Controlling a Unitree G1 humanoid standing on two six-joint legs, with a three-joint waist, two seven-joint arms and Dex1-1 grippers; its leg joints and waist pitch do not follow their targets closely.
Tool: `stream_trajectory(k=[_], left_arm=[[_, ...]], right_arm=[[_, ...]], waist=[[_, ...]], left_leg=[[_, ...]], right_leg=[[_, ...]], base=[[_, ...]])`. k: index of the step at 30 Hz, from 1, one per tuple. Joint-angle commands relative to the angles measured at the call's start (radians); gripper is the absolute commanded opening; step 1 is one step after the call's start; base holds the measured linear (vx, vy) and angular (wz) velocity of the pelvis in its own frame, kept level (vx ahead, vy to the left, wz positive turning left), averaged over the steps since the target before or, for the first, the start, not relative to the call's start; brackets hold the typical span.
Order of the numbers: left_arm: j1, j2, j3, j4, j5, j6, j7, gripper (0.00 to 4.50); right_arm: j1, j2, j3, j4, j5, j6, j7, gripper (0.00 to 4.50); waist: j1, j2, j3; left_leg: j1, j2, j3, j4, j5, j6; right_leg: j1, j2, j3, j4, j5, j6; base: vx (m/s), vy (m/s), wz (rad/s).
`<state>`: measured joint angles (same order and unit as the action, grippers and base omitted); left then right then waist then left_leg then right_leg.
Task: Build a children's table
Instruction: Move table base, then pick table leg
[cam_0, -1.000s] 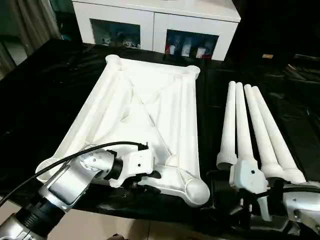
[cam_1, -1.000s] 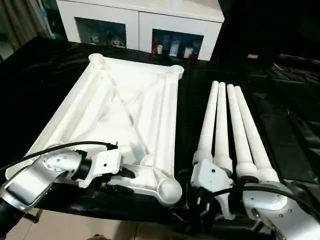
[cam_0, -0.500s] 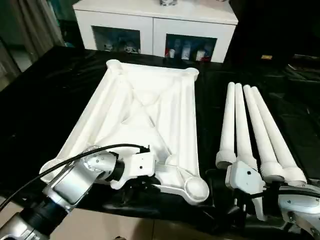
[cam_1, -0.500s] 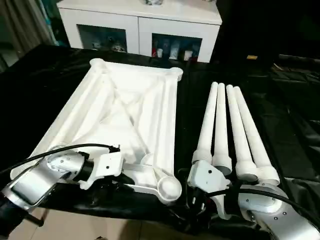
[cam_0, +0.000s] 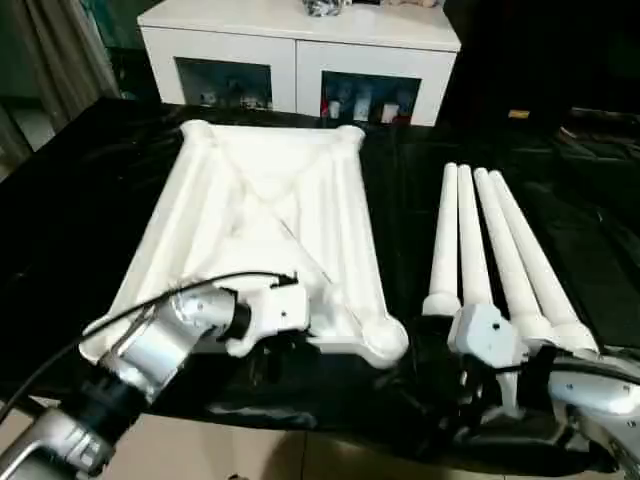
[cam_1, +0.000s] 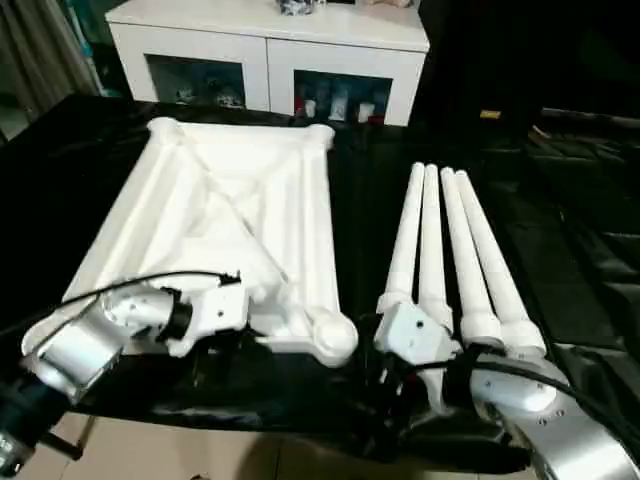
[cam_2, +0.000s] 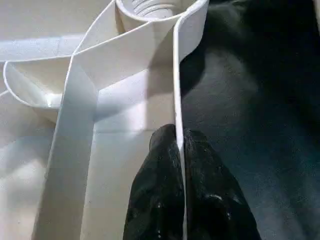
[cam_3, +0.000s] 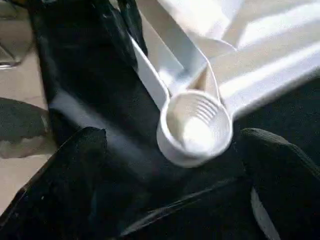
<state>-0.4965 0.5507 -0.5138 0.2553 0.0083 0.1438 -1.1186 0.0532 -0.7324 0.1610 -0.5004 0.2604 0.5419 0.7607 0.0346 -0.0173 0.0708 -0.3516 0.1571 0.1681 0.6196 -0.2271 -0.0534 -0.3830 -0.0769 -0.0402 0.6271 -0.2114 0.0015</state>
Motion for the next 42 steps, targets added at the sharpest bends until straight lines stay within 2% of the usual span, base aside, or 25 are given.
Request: stream_trajectory(k=[1,5,7,11,13,16,17,19,20,22,23,25,26,29,30,31,32,33,34,35,36,37,38,40,42], left_arm=[[-0.040,0.016,0.032,0.061,0.036,-0.073,-0.007,0.05],[-0.081,0.028,0.031,0.141,0.038,-0.149,-0.039,0.05],[-0.097,0.023,0.030,0.179,0.039,-0.172,-0.045,0.05],[-0.116,0.019,0.020,0.217,0.059,-0.208,-0.033,0.05],[-0.124,0.009,0.031,0.236,0.052,-0.213,-0.027,0.45],[-0.118,0.011,0.053,0.180,-0.015,-0.107,-0.099,0.57],[-0.112,0.017,0.062,0.149,-0.038,-0.072,-0.116,0.82],[-0.110,0.023,0.074,0.125,-0.059,-0.054,-0.134,0.98],[-0.107,0.037,0.094,0.089,-0.078,-0.033,-0.137,0.98],[-0.104,0.050,0.110,0.057,-0.096,-0.010,-0.142,1.14],[-0.101,0.059,0.122,0.027,-0.115,0.015,-0.147,1.27],[-0.092,0.074,0.152,-0.044,-0.156,0.082,-0.155,1.40],[-0.088,0.078,0.166,-0.077,-0.173,0.112,-0.156,1.42],[-0.075,0.060,0.204,-0.157,-0.213,0.181,-0.125,1.58],[-0.073,0.054,0.208,-0.164,-0.217,0.192,-0.116,1.71],[-0.069,0.044,0.211,-0.173,-0.220,0.208,-0.101,1.77],[-0.066,0.039,0.211,-0.180,-0.221,0.217,-0.093,1.82],[-0.064,0.035,0.212,-0.185,-0.221,0.224,-0.087,1.82],[-0.055,0.027,0.208,-0.198,-0.219,0.233,-0.074,1.91],[-0.043,0.025,0.202,-0.215,-0.219,0.245,-0.064,1.91],[-0.035,0.025,0.198,-0.228,-0.218,0.252,-0.059,2.03],[-0.026,0.025,0.199,-0.247,-0.222,0.272,-0.056,2.15],[-0.020,0.026,0.202,-0.264,-0.226,0.289,-0.054,2.15],[-0.017,0.028,0.204,-0.276,-0.228,0.301,-0.051,2.35],[-0.016,0.030,0.203,-0.281,-0.227,0.306,-0.050,2.55]], right_arm=[[-0.026,0.001,-0.027,0.019,-0.015,-0.009,-0.012,4.50],[-0.042,0.003,-0.033,0.040,-0.021,-0.018,-0.017,4.50],[-0.047,0.010,-0.035,0.050,-0.026,-0.026,-0.027,4.50],[-0.053,0.022,-0.038,0.059,-0.037,-0.031,-0.049,4.50],[-0.057,0.037,-0.048,0.056,-0.031,-0.016,-0.069,4.50],[-0.078,0.087,-0.112,0.039,0.074,0.096,-0.090,4.50],[-0.096,0.112,-0.141,0.042,0.107,0.135,-0.110,4.50],[-0.128,0.145,-0.176,0.053,0.139,0.179,-0.141,4.50],[-0.186,0.188,-0.208,0.080,0.147,0.223,-0.198,4.50],[-0.235,0.225,-0.228,0.108,0.143,0.264,-0.251,4.50],[-0.274,0.253,-0.240,0.138,0.125,0.300,-0.298,4.50],[-0.358,0.312,-0.263,0.221,0.079,0.371,-0.399,4.50],[-0.395,0.329,-0.265,0.263,0.046,0.408,-0.446,4.50],[-0.519,0.335,-0.216,0.440,-0.051,0.485,-0.548,4.50],[-0.538,0.343,-0.221,0.471,-0.052,0.492,-0.567,4.50],[-0.563,0.353,-0.230,0.516,-0.057,0.496,-0.596,4.50],[-0.578,0.360,-0.238,0.541,-0.057,0.496,-0.612,4.50],[-0.589,0.366,-0.245,0.561,-0.057,0.496,-0.625,4.50],[-0.618,0.382,-0.269,0.615,-0.052,0.502,-0.653,4.50],[-0.647,0.398,-0.293,0.669,-0.039,0.514,-0.662,4.50],[-0.665,0.409,-0.310,0.704,-0.028,0.524,-0.665,4.50],[-0.685,0.426,-0.331,0.740,-0.015,0.524,-0.658,4.50],[-0.702,0.440,-0.345,0.768,-0.009,0.525,-0.651,4.50],[-0.717,0.447,-0.350,0.795,-0.011,0.536,-0.647,4.50],[-0.722,0.450,-0.342,0.815,-0.018,0.532,-0.655,4.50]], waist=[[0.007,-0.009,-0.053],[0.012,-0.002,-0.062],[0.014,-0.002,-0.063],[0.015,-0.003,-0.062],[0.016,-0.002,-0.060],[0.017,-0.002,-0.056],[0.016,-0.001,-0.056],[0.016,-0.002,-0.054],[0.016,-0.001,-0.056],[0.010,0.001,-0.056],[0.011,0.008,-0.054],[0.007,0.008,-0.055],[0.006,0.012,-0.054],[-0.001,0.007,-0.055],[0.004,0.010,-0.057],[0.007,0.007,-0.056],[0.008,0.008,-0.058],[0.009,-0.001,-0.059],[0.008,-0.007,-0.060],[0.009,-0.002,-0.063],[0.008,-0.006,-0.067],[0.005,-0.009,-0.066],[0.006,-0.006,-0.067],[0.006,-0.004,-0.065],[0.006,-0.004,-0.062]], left_leg=[[-0.005,0.071,-0.033,-0.096,-0.189,0.027],[-0.004,0.071,-0.028,-0.088,-0.094,0.052],[-0.004,0.071,-0.026,-0.085,-0.076,0.061],[-0.001,0.073,-0.024,-0.086,-0.087,0.064],[0.000,0.075,-0.023,-0.088,-0.107,0.057],[0.004,0.074,-0.023,-0.090,-0.131,0.044],[0.005,0.075,-0.024,-0.091,-0.131,0.037],[0.006,0.074,-0.022,-0.092,-0.131,0.027],[0.007,0.072,-0.021,-0.091,-0.127,0.022],[0.006,0.069,-0.021,-0.093,-0.117,0.007],[0.010,0.069,-0.019,-0.092,-0.122,-0.006],[0.007,0.064,-0.017,-0.093,-0.121,-0.019],[0.008,0.063,-0.017,-0.094,-0.119,-0.036],[0.006,0.057,-0.015,-0.091,-0.088,-0.058],[0.008,0.057,-0.013,-0.090,-0.083,-0.058],[0.009,0.059,-0.008,-0.088,-0.071,-0.054],[0.001,0.057,-0.010,-0.088,-0.048,-0.046],[0.002,0.059,-0.008,-0.087,-0.036,-0.040],[-0.002,0.057,-0.008,-0.086,-0.010,-0.027],[-0.001,0.055,-0.008,-0.083,0.012,-0.017],[-0.001,0.057,-0.006,-0.081,0.029,-0.009],[-0.008,0.055,-0.007,-0.080,0.051,0.006],[-0.006,0.055,-0.005,-0.078,0.059,0.018],[-0.006,0.055,-0.003,-0.077,0.065,0.034],[-0.006,0.057,-0.002,-0.078,0.053,0.033]], right_leg=[[0.028,-0.077,0.054,-0.092,-0.297,-0.173],[0.037,-0.076,0.051,-0.068,-0.074,-0.236],[0.041,-0.077,0.050,-0.063,-0.025,-0.257],[0.043,-0.079,0.050,-0.063,-0.016,-0.274],[0.042,-0.082,0.052,-0.066,-0.046,-0.274],[0.042,-0.083,0.054,-0.068,-0.098,-0.275],[0.039,-0.081,0.053,-0.068,-0.110,-0.277],[0.037,-0.079,0.053,-0.068,-0.118,-0.277],[0.037,-0.077,0.052,-0.067,-0.114,-0.277],[0.035,-0.076,0.050,-0.065,-0.124,-0.278],[0.032,-0.074,0.051,-0.065,-0.128,-0.275],[0.031,-0.070,0.050,-0.064,-0.130,-0.276],[0.030,-0.068,0.049,-0.063,-0.132,-0.275],[0.033,-0.063,0.048,-0.057,-0.097,-0.284],[0.035,-0.065,0.048,-0.060,-0.089,-0.282],[0.032,-0.064,0.051,-0.059,-0.060,-0.280],[0.041,-0.064,0.050,-0.054,-0.027,-0.275],[0.040,-0.064,0.051,-0.053,-0.009,-0.272],[0.044,-0.064,0.051,-0.051,0.019,-0.271],[0.045,-0.064,0.051,-0.048,0.042,-0.278],[0.045,-0.066,0.052,-0.044,0.070,-0.284],[0.046,-0.063,0.050,-0.041,0.101,-0.293],[0.043,-0.062,0.050,-0.040,0.123,-0.300],[0.040,-0.060,0.049,-0.039,0.139,-0.308],[0.040,-0.060,0.048,-0.041,0.119,-0.307]], base=[[0.000,0.000,0.00],[0.000,0.000,0.00],[0.000,0.000,0.00],[0.000,0.000,0.00],[0.000,0.000,0.00],[0.000,0.000,0.00],[0.000,0.000,0.00],[0.000,0.000,0.00],[0.000,0.000,0.00],[0.000,0.000,0.00],[0.000,0.000,0.00],[0.000,0.000,0.00],[0.000,0.000,0.00],[0.000,0.000,0.00],[0.000,0.000,0.00],[0.000,0.000,0.00],[0.000,0.000,0.00],[0.000,0.000,0.00],[0.000,0.000,0.00],[0.000,0.000,0.00],[0.000,0.000,0.00],[0.000,0.000,0.00],[0.000,0.000,0.00],[0.000,0.000,0.00],[0.000,0.000,0.00]])
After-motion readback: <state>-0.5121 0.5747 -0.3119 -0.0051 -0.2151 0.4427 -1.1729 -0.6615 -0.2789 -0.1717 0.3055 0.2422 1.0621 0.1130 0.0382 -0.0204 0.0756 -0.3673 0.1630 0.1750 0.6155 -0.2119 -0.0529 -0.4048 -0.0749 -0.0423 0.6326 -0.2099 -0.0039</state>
